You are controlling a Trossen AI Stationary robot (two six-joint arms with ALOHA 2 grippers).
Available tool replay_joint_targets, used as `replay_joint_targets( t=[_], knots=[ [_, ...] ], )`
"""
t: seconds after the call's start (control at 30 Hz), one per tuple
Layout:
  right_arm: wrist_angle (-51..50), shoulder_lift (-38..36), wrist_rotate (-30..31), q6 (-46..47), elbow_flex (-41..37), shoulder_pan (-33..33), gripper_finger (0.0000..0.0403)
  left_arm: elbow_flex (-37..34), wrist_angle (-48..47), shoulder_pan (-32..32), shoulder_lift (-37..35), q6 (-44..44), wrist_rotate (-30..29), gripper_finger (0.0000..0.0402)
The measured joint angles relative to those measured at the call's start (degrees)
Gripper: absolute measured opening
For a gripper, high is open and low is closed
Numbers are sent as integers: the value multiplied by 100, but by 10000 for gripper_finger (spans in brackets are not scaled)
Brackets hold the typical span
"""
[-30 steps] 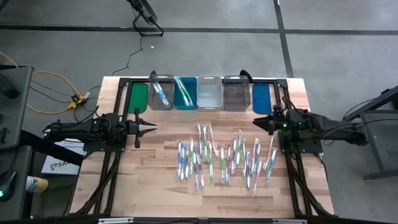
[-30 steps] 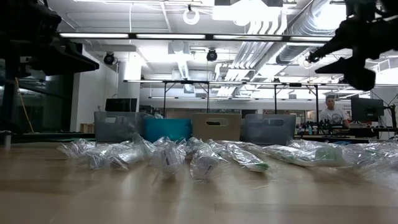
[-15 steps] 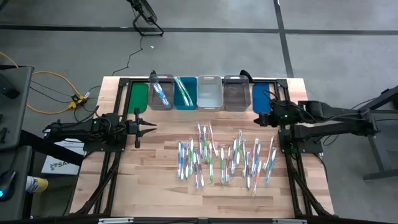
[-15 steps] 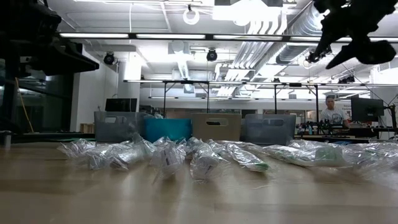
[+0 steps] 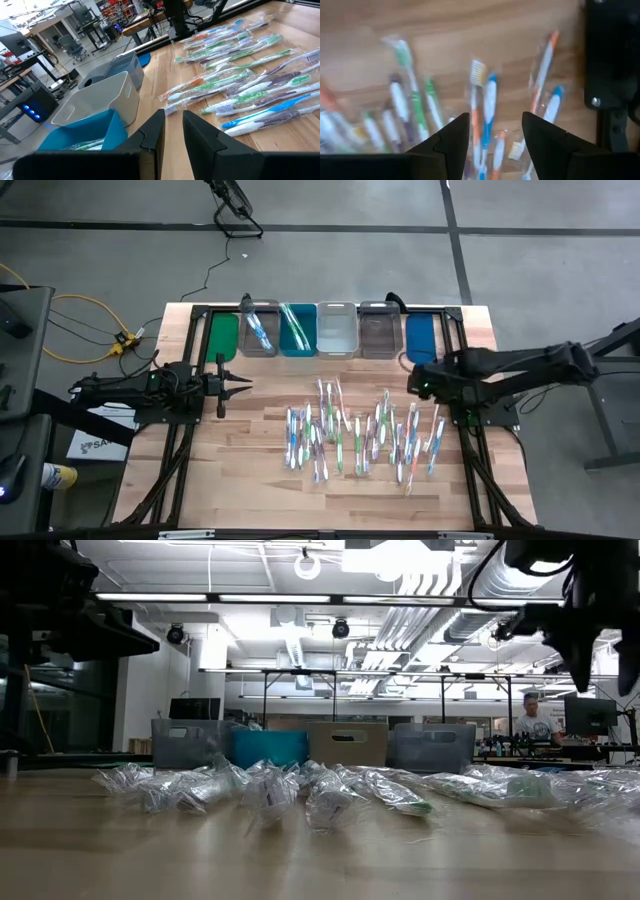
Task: Pick & Place Toothbrushes
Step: Put the orange toothbrush into the right black bin
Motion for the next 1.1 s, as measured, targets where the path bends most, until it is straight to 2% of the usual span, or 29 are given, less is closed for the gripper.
replay_joint_targets(
  t=[0.17, 0.33, 0.53, 0.77, 1.1],
  knots=[
    [-63, 734, -208, 566, -17, 344, 176, 0, 0, 1, 0, 0, 2, 65],
    [-54, 1266, -583, 672, -164, 442, 176, 0, 0, 1, 0, -1, 2, 65],
    [111, 1521, -547, 789, -503, 369, 176, 0, 0, 0, 0, 0, 1, 65],
    [89, 1860, -455, 855, -483, 352, 176, -2, 1, 1, 0, -1, 2, 65],
    [808, 2398, -447, 1056, -503, 352, 176, -2, 2, 1, 0, -1, 2, 65]
  ],
)
